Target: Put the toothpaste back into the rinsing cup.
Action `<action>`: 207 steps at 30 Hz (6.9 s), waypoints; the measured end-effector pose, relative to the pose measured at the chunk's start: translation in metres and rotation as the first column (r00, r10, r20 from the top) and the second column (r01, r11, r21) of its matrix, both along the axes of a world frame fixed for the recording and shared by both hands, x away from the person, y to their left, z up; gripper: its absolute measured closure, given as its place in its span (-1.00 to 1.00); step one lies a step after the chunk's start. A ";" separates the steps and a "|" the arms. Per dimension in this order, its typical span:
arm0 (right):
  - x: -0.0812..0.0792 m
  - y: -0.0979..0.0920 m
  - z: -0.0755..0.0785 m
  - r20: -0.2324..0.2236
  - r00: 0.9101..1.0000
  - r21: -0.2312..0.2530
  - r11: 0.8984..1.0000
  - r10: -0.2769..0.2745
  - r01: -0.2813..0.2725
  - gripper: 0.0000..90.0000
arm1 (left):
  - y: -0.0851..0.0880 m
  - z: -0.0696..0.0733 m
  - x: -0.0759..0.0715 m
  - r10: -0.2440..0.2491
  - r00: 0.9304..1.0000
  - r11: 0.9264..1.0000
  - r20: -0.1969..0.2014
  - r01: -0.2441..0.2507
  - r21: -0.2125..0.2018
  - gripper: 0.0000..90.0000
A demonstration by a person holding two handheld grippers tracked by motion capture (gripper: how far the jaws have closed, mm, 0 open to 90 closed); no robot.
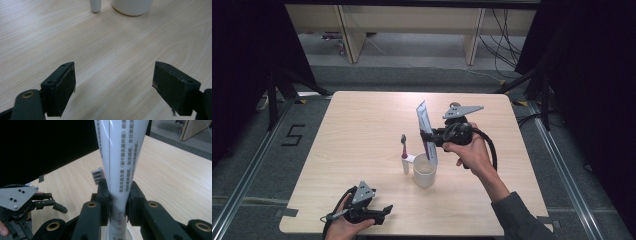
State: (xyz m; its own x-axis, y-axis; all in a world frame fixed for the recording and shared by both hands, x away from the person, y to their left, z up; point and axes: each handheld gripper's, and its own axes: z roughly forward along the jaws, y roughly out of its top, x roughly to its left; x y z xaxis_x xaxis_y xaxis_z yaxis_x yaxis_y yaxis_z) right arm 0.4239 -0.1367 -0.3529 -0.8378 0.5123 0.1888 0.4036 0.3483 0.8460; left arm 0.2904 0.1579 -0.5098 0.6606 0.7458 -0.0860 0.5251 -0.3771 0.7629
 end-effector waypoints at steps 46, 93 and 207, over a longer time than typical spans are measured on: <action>-0.009 0.025 -0.069 -0.029 0.998 -0.167 0.984 0.050 -0.054 0.68 | 0.000 0.000 0.000 -0.008 1.000 1.000 0.004 0.008 0.000 -0.59; -0.013 0.018 -0.075 -0.040 0.999 -0.160 0.987 0.022 -0.028 0.55 | 0.000 -0.001 0.000 -0.009 1.000 1.000 0.002 0.009 0.012 -0.59; -0.071 -0.141 -0.094 -0.071 0.955 -0.054 0.957 -0.289 0.286 -0.56 | 0.000 0.000 -0.001 -0.008 1.000 1.000 0.004 0.008 0.007 -0.61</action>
State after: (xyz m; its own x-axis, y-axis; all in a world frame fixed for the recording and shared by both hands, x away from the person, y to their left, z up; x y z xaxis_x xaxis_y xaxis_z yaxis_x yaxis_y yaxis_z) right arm 0.3527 -0.2781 -0.4471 -0.6374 0.7384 0.2202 0.5558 0.2427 0.7951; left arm 0.2891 0.1583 -0.5094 0.6666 0.7412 -0.0786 0.5192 -0.3861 0.7625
